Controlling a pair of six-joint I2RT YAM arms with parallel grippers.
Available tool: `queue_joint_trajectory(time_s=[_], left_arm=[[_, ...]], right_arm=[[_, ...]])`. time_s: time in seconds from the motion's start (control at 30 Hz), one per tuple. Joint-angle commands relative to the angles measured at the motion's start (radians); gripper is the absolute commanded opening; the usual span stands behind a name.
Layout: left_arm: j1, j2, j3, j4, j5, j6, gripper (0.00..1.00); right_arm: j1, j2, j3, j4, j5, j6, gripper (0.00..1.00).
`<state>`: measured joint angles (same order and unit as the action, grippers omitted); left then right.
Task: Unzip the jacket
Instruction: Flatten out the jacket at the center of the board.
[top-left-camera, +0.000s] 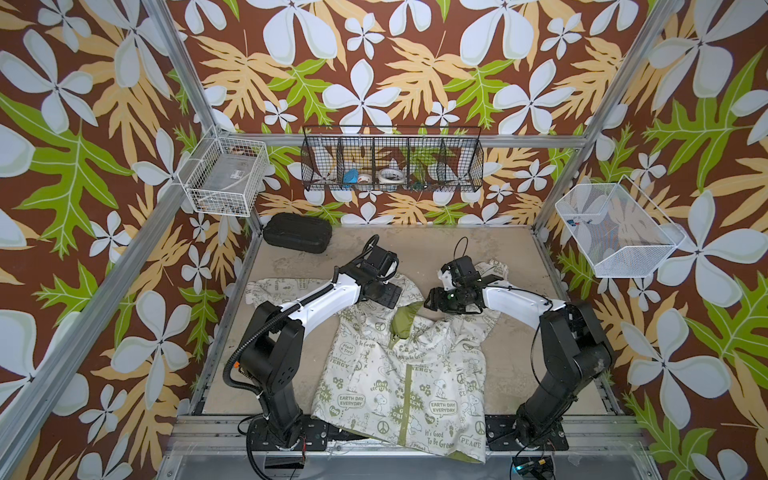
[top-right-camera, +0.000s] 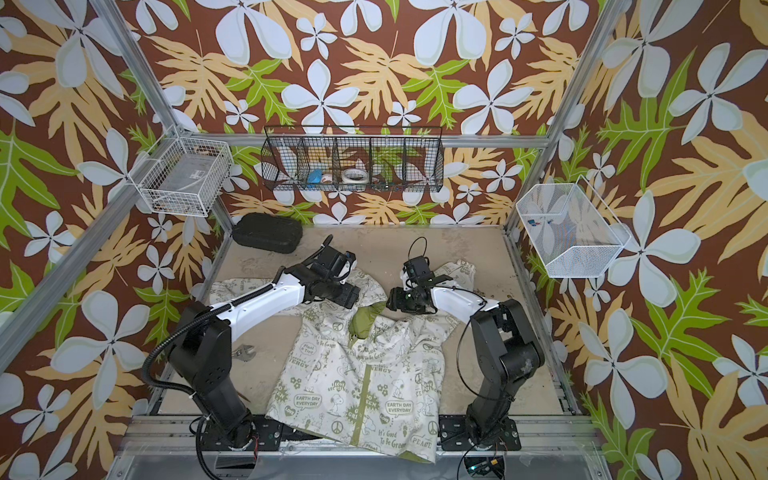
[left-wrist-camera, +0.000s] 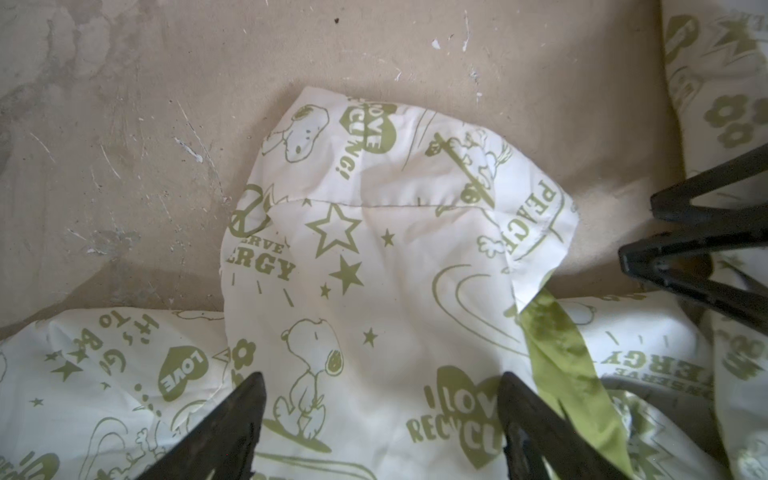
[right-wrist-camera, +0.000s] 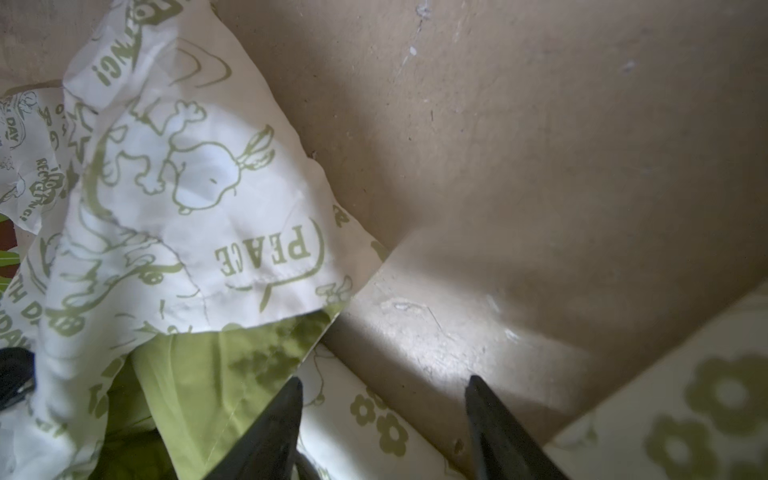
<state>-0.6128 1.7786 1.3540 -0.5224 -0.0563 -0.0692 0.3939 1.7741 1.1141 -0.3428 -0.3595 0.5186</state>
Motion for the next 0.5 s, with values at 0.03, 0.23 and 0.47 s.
queue_joint_trajectory(time_s=[0.03, 0.23, 0.47], left_arm=[[-0.008, 0.047, 0.044, -0.034, -0.061, 0.023, 0.71], [0.127, 0.028, 0.032, 0.035, -0.027, -0.076, 0.28], [0.206, -0.203, -0.096, 0.168, 0.058, -0.016, 0.64]], right_arm=[[0.003, 0.09, 0.056, 0.051, -0.057, -0.037, 0.63], [0.002, 0.292, 0.262, 0.038, -0.128, -0.122, 0.56], [0.006, 0.353, 0.488, -0.012, -0.205, -0.139, 0.14]])
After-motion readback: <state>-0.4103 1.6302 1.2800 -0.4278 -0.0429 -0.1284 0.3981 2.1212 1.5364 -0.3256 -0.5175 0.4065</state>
